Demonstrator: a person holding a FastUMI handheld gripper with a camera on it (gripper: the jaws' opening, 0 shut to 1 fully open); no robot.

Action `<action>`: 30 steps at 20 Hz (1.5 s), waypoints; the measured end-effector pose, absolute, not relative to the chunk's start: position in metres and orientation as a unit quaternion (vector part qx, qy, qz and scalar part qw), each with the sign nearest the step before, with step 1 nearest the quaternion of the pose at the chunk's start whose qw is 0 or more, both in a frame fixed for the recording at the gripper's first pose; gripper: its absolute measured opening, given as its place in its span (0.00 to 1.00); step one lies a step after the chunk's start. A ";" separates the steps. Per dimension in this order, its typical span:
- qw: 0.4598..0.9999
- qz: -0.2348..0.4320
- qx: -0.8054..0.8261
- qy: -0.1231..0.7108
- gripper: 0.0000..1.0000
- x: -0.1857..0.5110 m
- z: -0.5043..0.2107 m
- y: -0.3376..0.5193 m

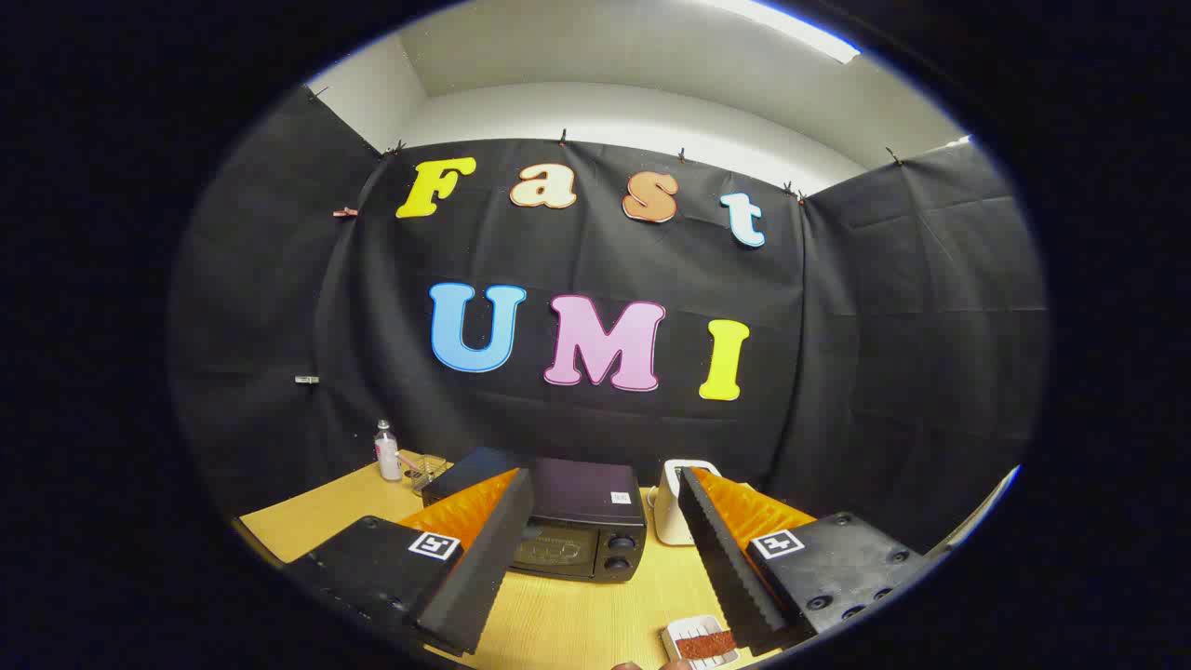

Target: Open the toaster oven, put the food inside, and close the toaster oven door.

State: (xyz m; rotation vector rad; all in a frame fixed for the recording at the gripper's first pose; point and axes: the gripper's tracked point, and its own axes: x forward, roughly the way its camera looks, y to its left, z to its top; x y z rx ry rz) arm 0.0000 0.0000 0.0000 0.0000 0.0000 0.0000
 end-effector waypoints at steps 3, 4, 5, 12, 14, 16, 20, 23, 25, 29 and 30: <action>1.000 0.001 -0.003 0.006 0.97 0.000 -0.004 -0.001; 1.000 0.001 -0.002 0.009 0.97 0.000 -0.005 -0.001; 1.000 0.000 0.002 0.013 0.97 -0.001 -0.008 -0.001; 0.999 -0.001 0.019 0.048 0.97 0.000 -0.034 0.003; 0.998 -0.001 0.026 0.065 0.97 0.003 -0.044 0.006; 0.997 -0.003 0.035 0.075 0.97 0.009 -0.050 0.009; 0.993 -0.001 0.047 0.106 0.97 0.026 -0.069 0.018; 0.990 0.003 0.060 0.125 0.97 0.044 -0.078 0.027; 0.989 0.008 0.066 0.134 0.98 0.057 -0.085 0.036; 0.987 0.019 0.059 0.147 0.98 0.090 -0.102 0.062; 0.987 0.020 0.060 0.150 0.98 0.097 -0.106 0.068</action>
